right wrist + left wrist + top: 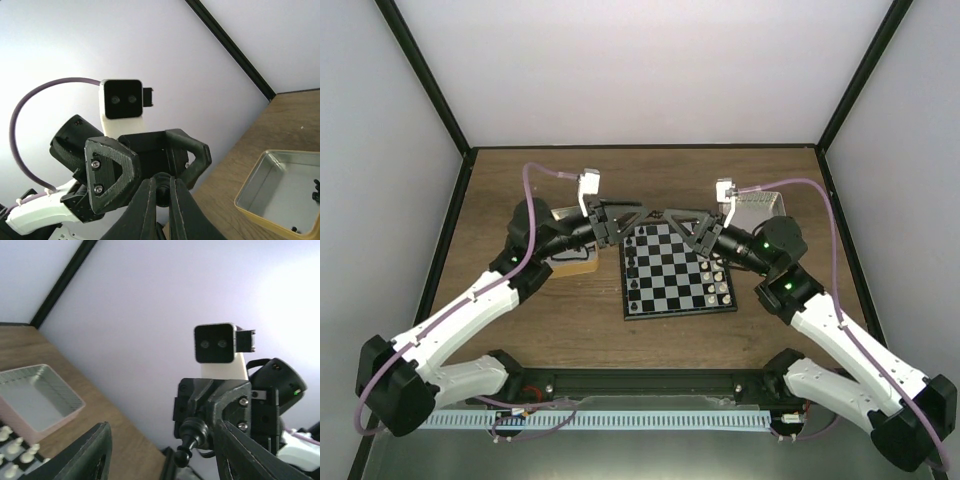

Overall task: Set up the chess pieces on the board
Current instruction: Pick up the chess piece from the storage box.

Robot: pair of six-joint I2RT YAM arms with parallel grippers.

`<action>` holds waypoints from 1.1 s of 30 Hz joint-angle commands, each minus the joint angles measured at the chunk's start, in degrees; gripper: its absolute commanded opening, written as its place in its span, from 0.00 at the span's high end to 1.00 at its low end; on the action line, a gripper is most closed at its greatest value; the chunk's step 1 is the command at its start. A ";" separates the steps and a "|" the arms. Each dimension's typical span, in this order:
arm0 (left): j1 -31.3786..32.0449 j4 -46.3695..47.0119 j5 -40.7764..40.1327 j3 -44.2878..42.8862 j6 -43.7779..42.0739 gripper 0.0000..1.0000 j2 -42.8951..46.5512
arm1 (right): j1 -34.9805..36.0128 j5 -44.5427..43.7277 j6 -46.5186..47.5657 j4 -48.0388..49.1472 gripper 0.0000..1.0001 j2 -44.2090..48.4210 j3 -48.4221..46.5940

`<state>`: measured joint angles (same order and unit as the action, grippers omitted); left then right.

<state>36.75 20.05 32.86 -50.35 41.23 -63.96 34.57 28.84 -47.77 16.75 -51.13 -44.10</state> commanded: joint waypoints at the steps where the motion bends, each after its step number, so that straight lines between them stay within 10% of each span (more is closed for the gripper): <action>1: 0.17 9.69 4.32 0.29 12.70 0.44 -0.65 | -0.20 -0.44 -2.11 5.75 0.99 -0.46 -0.50; 33: 0.27 7.57 1.77 -0.18 8.03 0.96 -1.31 | -0.18 -0.52 -7.35 10.21 0.99 -2.30 1.41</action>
<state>36.80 29.52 37.17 -50.26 53.25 -66.46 34.57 29.56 -56.21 28.47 -54.06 -43.00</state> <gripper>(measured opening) 0.087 0.053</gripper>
